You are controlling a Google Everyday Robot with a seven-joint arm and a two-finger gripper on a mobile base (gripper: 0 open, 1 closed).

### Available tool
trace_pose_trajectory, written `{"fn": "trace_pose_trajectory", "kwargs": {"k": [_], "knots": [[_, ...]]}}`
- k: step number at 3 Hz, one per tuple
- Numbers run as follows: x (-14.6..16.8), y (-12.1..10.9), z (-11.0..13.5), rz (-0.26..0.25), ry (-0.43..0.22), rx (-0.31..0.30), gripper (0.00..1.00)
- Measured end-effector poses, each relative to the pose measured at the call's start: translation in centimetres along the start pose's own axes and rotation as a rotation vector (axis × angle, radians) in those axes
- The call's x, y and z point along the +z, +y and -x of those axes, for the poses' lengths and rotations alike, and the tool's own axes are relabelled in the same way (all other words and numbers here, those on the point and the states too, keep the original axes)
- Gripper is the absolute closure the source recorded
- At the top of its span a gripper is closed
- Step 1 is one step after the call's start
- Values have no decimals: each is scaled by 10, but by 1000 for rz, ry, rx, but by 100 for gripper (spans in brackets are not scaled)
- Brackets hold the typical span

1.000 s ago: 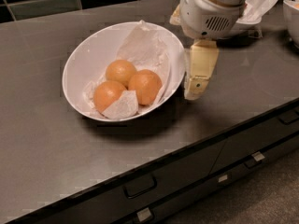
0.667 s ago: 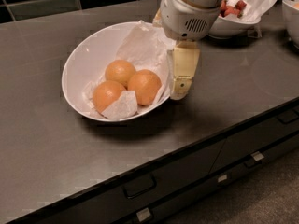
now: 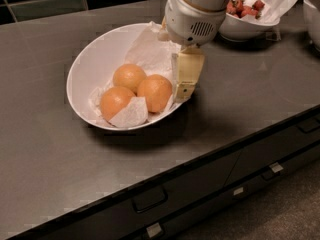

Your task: Pick orange from white bowl

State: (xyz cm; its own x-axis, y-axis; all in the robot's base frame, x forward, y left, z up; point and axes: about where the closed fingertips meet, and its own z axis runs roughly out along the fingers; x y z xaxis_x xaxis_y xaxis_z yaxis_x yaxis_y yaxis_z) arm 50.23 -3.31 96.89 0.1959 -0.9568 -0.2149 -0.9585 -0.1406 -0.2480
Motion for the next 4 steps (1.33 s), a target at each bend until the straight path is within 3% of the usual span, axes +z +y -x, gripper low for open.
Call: {"fn": "trace_pose_trajectory", "kwargs": {"k": [1,4], "knots": [[16,-3,3,39,-16,-3,27],[47,-6,15,121,-49,-27,27]]}}
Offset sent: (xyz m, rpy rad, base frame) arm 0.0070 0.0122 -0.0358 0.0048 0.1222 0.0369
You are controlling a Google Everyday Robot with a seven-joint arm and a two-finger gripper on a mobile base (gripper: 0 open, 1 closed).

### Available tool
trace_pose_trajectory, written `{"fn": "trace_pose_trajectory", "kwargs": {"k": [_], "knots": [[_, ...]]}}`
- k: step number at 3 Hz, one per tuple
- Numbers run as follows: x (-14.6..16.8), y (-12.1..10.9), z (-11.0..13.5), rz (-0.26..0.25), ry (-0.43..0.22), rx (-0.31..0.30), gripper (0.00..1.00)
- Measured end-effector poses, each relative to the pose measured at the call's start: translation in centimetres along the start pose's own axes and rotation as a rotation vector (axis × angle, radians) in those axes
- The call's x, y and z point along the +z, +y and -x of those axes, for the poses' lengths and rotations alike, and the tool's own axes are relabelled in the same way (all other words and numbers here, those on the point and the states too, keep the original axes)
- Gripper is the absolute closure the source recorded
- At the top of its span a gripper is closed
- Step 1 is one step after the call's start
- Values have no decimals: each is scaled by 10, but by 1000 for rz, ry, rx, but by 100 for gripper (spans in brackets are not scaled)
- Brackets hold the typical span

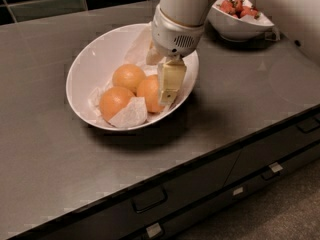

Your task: Pick orange from white bowl

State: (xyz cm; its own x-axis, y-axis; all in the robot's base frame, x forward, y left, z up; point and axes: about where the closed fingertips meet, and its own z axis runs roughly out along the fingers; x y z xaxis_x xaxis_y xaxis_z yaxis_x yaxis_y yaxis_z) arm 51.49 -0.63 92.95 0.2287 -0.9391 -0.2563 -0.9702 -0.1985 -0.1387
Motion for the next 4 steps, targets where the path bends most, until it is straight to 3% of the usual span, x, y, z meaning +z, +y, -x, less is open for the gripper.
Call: {"fn": "trace_pose_trajectory", "kwargs": {"k": [4], "knots": [[22,-4,7,42,-37,-2,28]]}}
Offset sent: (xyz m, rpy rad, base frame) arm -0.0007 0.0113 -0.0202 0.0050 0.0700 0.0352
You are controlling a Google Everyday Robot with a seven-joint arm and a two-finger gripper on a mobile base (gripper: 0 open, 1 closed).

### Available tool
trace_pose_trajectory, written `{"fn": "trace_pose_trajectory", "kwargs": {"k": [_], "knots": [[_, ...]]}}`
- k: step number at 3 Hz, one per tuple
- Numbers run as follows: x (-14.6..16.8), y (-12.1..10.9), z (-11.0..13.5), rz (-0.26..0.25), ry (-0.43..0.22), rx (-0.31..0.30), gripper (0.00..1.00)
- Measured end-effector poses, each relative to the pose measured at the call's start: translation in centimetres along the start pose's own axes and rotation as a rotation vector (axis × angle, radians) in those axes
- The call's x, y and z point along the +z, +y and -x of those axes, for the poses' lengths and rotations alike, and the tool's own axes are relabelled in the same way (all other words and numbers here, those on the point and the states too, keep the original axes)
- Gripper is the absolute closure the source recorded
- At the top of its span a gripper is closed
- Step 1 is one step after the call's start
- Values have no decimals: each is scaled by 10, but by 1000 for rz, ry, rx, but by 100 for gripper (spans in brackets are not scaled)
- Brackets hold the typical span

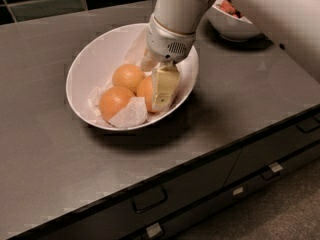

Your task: Pick orange from white bowl

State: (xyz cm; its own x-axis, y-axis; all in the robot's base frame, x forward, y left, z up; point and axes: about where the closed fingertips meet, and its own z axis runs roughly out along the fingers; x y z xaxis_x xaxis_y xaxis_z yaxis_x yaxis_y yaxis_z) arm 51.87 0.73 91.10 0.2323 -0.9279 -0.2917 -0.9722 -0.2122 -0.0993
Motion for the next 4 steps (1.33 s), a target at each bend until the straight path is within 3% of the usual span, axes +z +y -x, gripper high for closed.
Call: {"fn": "trace_pose_trajectory", "kwargs": {"k": [4], "knots": [[17,-3,-6,2,-29,34,28]]}}
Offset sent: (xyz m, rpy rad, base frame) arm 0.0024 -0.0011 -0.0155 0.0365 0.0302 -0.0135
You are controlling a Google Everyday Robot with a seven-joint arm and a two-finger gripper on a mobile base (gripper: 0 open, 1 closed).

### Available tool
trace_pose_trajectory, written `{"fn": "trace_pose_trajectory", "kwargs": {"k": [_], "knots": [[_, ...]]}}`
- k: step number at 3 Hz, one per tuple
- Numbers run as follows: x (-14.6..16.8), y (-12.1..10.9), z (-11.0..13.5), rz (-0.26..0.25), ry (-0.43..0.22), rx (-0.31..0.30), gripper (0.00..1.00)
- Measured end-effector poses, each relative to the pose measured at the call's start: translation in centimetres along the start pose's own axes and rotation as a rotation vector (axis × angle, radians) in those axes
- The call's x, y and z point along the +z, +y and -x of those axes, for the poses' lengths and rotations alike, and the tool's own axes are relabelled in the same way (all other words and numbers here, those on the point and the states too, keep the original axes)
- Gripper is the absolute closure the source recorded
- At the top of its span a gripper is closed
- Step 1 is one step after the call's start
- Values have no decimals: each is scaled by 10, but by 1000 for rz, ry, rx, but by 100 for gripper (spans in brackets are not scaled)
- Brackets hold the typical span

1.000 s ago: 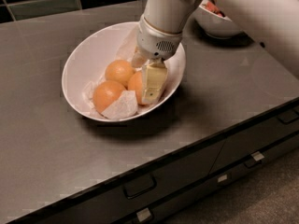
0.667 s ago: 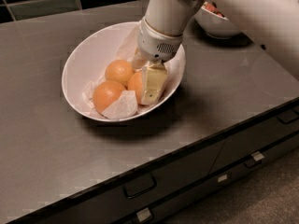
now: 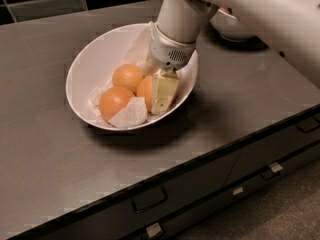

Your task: Pick orange from white bowl

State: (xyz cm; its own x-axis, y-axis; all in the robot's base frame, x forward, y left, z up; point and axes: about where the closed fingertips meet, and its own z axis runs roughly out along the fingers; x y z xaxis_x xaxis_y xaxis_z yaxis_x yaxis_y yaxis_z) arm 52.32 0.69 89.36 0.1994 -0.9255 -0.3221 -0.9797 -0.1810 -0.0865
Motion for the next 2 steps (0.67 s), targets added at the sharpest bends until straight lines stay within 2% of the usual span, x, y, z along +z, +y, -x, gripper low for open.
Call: {"fn": "trace_pose_trajectory", "kwargs": {"k": [1,2], "knots": [[5,-1,-2,7,17,12,29],[10,-2,-3,15,22,17,47]]}}
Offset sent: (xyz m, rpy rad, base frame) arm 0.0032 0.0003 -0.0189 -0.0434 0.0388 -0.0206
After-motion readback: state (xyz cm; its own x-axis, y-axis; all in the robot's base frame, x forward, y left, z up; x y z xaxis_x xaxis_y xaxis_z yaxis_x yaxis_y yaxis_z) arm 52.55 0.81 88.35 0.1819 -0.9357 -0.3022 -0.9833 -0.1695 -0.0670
